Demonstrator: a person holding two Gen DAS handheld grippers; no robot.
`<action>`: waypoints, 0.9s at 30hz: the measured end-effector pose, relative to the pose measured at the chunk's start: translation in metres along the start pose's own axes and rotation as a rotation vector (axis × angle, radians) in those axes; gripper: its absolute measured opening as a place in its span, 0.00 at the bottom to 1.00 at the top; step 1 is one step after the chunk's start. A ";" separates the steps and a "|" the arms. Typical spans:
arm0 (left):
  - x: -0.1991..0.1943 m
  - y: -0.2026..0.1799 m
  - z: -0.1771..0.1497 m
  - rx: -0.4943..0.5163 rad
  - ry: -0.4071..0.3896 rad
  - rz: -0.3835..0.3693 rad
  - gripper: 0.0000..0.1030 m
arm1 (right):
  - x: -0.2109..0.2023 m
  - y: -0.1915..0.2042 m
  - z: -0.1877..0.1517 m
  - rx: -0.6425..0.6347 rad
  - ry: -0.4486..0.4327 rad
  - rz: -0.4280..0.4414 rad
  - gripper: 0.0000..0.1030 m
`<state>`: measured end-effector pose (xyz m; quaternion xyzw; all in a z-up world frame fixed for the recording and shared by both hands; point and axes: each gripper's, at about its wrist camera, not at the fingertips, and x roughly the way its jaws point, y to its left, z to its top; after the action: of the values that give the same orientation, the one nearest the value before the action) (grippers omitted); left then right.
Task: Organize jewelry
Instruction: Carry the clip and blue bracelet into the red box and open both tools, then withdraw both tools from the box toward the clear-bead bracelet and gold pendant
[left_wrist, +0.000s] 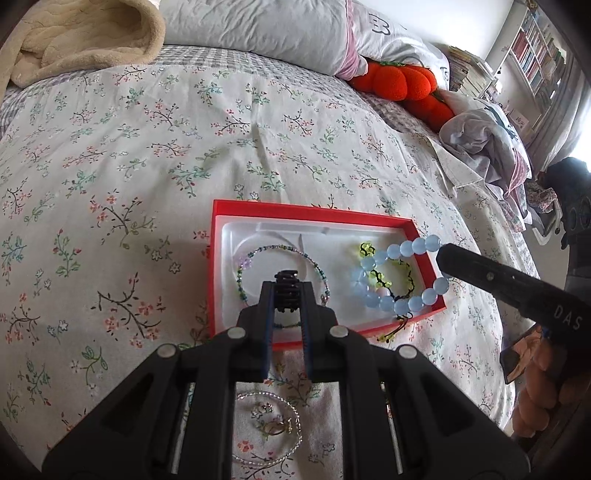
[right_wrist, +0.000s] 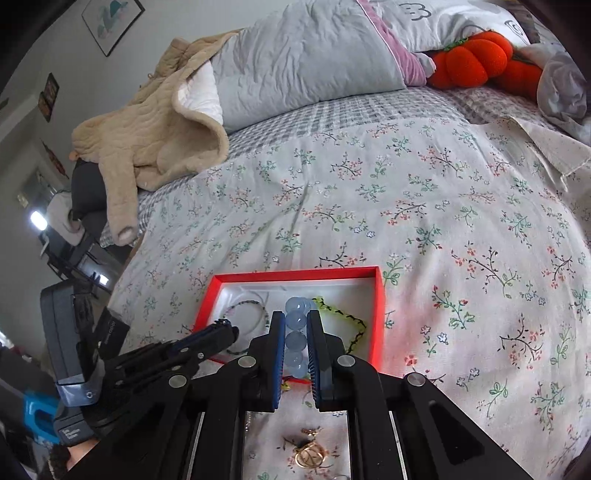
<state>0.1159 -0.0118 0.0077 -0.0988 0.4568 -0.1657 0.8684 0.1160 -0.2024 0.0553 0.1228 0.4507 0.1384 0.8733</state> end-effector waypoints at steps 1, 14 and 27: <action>0.001 0.000 0.001 -0.001 0.001 0.000 0.14 | 0.002 -0.003 0.000 0.003 0.006 -0.009 0.11; 0.004 -0.006 0.003 0.023 -0.016 0.040 0.22 | 0.008 -0.016 -0.004 0.010 0.028 -0.056 0.14; -0.034 -0.002 -0.007 -0.006 -0.057 0.095 0.67 | -0.012 -0.005 -0.024 -0.067 0.053 -0.079 0.16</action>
<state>0.0922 -0.0011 0.0302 -0.0843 0.4364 -0.1202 0.8877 0.0902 -0.2087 0.0491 0.0718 0.4733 0.1221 0.8695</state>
